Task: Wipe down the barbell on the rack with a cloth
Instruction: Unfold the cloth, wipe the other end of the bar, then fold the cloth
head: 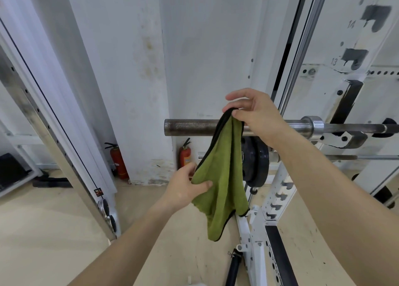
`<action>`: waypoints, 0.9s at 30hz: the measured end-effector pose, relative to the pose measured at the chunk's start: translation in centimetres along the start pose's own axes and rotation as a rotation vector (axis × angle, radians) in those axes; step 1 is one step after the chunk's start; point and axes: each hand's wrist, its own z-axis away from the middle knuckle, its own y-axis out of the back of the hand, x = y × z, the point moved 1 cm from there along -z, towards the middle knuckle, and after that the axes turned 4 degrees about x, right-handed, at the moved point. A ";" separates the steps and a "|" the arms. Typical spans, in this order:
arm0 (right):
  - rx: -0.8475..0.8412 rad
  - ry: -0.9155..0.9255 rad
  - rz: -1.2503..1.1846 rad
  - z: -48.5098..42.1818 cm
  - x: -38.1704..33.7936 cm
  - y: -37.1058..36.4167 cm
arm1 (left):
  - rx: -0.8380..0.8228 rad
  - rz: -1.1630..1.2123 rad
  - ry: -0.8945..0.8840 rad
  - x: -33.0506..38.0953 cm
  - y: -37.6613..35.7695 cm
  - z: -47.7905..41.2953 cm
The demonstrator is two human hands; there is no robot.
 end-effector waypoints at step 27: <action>0.163 -0.061 -0.002 -0.7 1.2 -0.7 | -0.120 -0.821 -0.595 -2.2 -2.3 1.3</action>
